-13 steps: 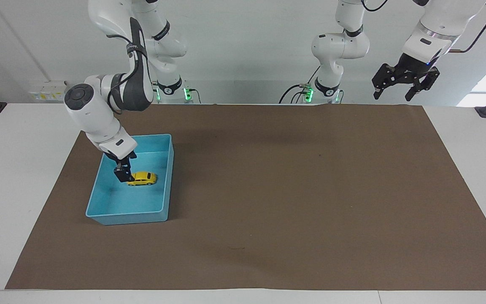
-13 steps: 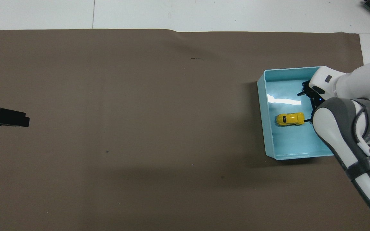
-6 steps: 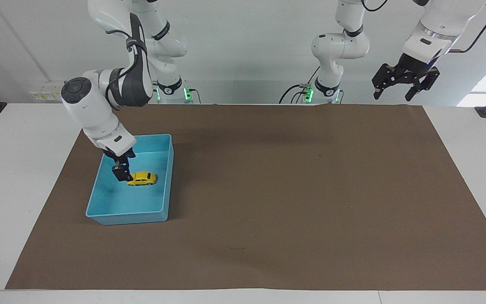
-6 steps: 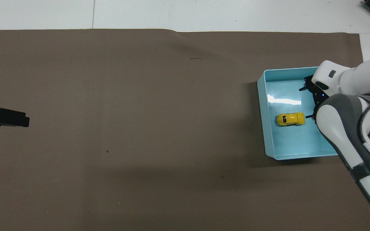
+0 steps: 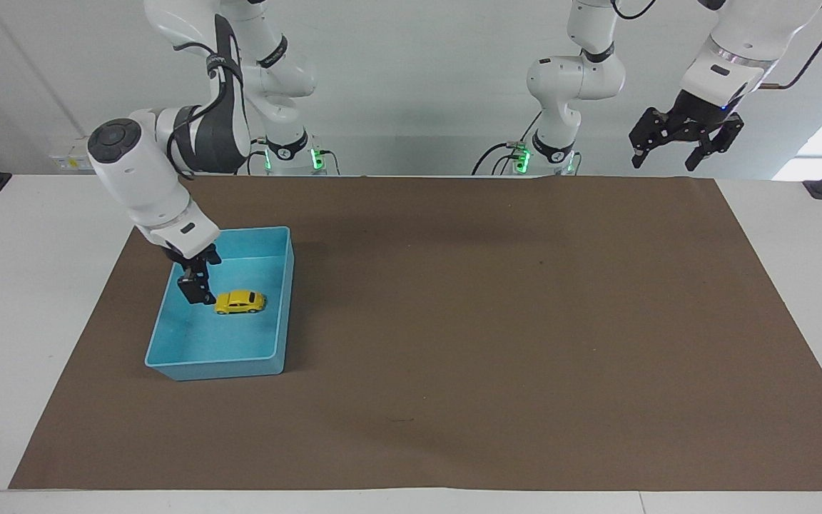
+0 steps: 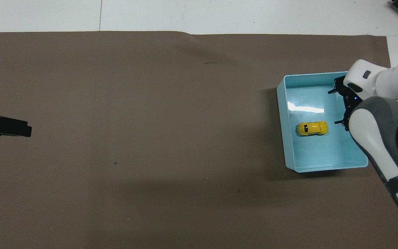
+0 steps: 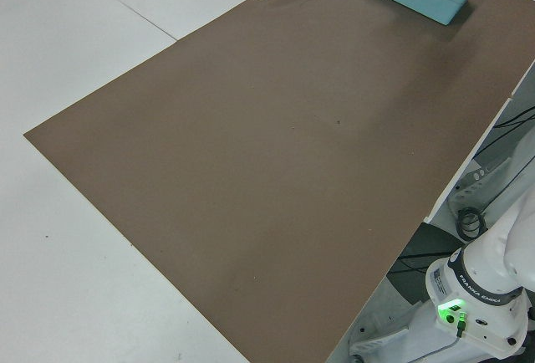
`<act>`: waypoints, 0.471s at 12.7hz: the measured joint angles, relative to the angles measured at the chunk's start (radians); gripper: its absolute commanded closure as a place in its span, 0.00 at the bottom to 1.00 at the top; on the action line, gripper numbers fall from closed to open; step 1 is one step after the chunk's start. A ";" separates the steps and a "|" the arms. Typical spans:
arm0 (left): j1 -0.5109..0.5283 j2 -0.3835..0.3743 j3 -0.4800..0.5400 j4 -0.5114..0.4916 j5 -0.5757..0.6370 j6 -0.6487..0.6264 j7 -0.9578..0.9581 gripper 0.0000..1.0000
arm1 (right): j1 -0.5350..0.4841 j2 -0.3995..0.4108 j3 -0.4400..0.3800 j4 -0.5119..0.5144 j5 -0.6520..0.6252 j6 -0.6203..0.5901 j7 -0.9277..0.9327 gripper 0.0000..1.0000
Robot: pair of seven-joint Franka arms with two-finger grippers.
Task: Wind up and store yellow beetle car
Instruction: 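Raise the open right gripper up out of the box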
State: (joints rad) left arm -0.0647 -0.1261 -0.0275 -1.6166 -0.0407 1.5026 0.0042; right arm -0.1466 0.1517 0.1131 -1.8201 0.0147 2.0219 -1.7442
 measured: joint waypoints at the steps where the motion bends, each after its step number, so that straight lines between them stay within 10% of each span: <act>1: 0.000 0.000 0.000 0.000 0.000 0.000 0.000 0.00 | 0.003 -0.009 0.000 0.005 0.000 -0.002 0.002 0.00; 6: 0.000 0.000 0.000 0.000 0.000 0.000 0.000 0.00 | 0.023 -0.032 0.001 0.019 -0.001 0.017 0.009 0.00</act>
State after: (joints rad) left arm -0.0647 -0.1261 -0.0275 -1.6166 -0.0407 1.5026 0.0042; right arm -0.1232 0.1197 0.1143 -1.8013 0.0135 2.0392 -1.7352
